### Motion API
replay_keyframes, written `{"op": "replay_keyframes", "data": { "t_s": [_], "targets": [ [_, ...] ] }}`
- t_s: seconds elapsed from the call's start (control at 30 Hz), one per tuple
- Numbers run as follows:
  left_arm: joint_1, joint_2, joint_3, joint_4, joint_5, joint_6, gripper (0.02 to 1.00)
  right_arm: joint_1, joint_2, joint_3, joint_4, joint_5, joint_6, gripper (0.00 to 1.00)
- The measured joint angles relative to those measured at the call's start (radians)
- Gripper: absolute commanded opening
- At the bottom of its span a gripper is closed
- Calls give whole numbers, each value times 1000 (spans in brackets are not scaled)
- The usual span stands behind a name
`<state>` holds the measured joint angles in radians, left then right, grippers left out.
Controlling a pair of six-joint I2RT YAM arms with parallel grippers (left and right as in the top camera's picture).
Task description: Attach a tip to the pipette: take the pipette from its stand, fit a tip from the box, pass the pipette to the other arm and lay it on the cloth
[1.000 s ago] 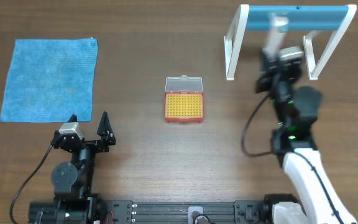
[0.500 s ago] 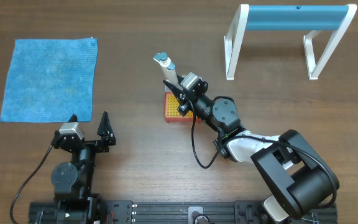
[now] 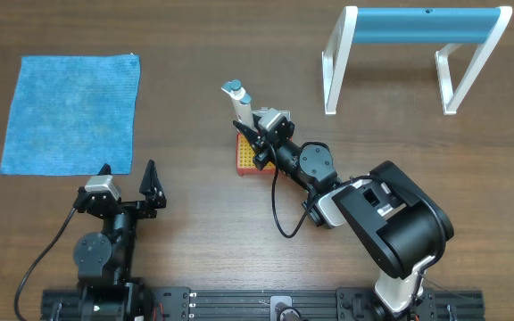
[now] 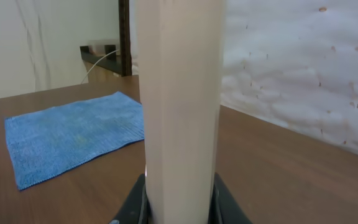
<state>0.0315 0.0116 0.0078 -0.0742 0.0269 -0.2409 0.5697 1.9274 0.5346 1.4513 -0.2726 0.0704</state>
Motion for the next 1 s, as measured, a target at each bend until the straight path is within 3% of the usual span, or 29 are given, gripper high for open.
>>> {"op": "replay_keyframes", "data": {
  "t_s": [1.0],
  "targets": [
    [0, 0, 0, 0, 0, 0, 919, 0, 6, 20, -50, -34, 0, 82]
  ]
}}
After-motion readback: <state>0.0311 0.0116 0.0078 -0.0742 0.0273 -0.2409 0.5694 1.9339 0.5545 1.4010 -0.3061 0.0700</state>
